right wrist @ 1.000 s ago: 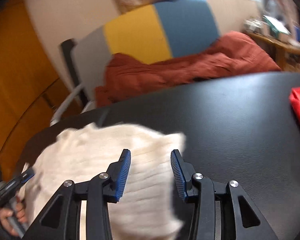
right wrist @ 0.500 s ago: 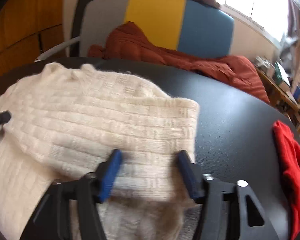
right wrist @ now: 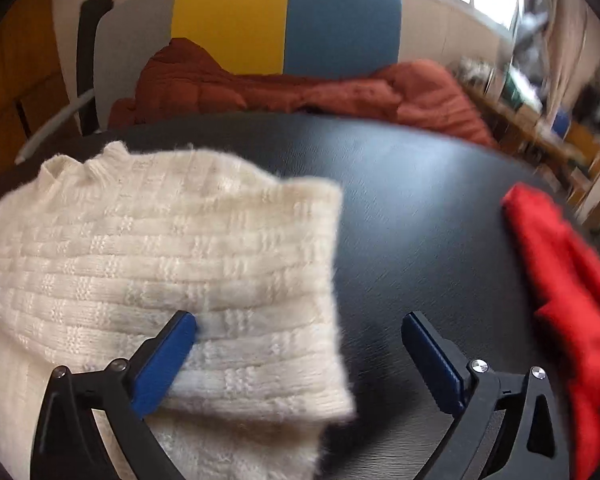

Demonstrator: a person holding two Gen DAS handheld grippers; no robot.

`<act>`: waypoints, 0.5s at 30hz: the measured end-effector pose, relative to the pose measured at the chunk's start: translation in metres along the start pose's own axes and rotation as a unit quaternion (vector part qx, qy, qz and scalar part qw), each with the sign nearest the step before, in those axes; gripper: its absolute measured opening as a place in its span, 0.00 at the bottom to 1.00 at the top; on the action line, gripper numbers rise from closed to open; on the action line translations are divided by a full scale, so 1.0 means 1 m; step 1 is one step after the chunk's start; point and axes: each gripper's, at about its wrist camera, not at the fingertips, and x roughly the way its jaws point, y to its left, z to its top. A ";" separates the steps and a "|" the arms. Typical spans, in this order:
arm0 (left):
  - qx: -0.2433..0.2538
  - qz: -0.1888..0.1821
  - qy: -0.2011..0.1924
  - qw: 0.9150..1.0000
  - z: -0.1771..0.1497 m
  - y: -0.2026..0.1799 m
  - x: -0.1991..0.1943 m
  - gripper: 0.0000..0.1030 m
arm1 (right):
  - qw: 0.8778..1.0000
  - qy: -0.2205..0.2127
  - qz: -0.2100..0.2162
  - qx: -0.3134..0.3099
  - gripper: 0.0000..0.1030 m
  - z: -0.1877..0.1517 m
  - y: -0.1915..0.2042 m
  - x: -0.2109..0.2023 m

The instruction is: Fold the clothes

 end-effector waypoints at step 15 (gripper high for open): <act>0.105 -0.155 0.050 0.981 0.070 -0.069 0.024 0.49 | 0.985 -0.002 0.168 -0.039 1.00 0.007 0.077 0.015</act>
